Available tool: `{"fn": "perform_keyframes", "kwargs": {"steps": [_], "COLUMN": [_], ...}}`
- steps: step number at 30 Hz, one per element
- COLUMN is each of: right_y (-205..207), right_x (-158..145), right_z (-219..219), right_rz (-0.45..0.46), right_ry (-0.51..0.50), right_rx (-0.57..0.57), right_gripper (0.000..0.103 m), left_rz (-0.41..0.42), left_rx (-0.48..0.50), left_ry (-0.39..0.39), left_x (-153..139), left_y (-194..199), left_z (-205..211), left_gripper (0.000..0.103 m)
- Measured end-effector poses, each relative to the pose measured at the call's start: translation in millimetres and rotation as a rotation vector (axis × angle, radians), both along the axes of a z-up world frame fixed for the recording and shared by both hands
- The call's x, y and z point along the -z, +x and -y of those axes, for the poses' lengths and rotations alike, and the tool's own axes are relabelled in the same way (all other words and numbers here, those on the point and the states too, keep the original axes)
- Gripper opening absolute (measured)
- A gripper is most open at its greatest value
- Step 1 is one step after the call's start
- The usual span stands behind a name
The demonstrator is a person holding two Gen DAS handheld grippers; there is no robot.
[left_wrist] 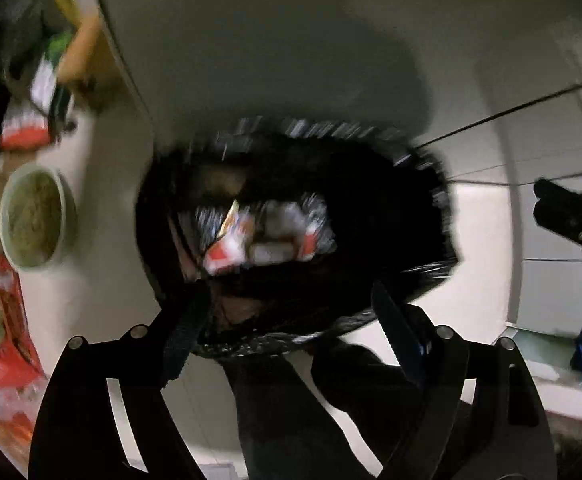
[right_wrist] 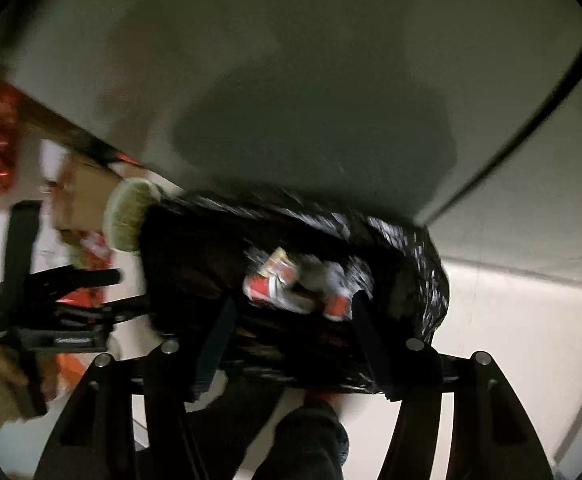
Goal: Collect trash
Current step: 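Drop the cup and tissue into the black bag by opening both tools, then grasp the brown round fruit with the left tool while the right grasps a clear plastic wrapper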
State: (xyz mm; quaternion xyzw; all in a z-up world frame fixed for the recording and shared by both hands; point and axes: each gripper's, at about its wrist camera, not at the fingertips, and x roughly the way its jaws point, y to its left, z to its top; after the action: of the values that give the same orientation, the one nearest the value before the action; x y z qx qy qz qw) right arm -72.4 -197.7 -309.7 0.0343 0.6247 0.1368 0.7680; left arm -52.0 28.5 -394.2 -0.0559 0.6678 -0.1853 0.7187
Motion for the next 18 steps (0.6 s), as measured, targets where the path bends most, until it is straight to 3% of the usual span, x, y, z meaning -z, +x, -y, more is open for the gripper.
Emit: {"fn": "perform_keyframes", "kwargs": {"steps": [3, 5, 7, 9, 12, 14, 16, 18], "right_y": [-5.6, -9.2, -8.9, -1.0, 20.1, 38.2, 55.0, 73.5], "right_x": [-94.5, -157.3, -205.4, -243.0, -263.3, -258.5, -246.4, -229.4], "right_z": [-5.6, -6.2, -6.7, -5.7, -11.0, -18.9, -25.0, -35.1], "right_rz": [0.143, 0.287, 0.431, 0.581, 0.717, 0.778, 0.792, 0.778], "right_ry": [0.098, 0.132, 0.117, 0.062, -0.078, -0.201, -0.283, -0.392], "right_rx": [-0.044, -0.064, -0.063, -0.034, -0.013, -0.029, -0.060, -0.097], "right_gripper": [0.070, 0.087, 0.099, 0.098, 0.098, 0.098, 0.096, 0.088], "left_rz": [0.107, 0.192, 0.261, 0.347, 0.438, 0.472, 0.484, 0.488], "left_rx": [0.035, 0.039, 0.036, 0.021, -0.008, -0.022, -0.027, -0.027], "left_ry": [-0.025, -0.045, -0.064, -0.090, -0.121, -0.144, -0.145, -0.138], "left_x": [-71.2, -120.5, -160.7, -199.7, -239.3, -251.9, -257.3, -262.8], "left_y": [-8.1, -12.1, -13.4, -13.7, -8.5, -5.2, -1.8, -0.3], "left_z": [1.9, 3.1, 6.2, 9.1, 14.4, 16.6, 20.4, 22.4], "left_gripper": [0.087, 0.088, 0.089, 0.089, 0.090, 0.090, 0.090, 0.090]}}
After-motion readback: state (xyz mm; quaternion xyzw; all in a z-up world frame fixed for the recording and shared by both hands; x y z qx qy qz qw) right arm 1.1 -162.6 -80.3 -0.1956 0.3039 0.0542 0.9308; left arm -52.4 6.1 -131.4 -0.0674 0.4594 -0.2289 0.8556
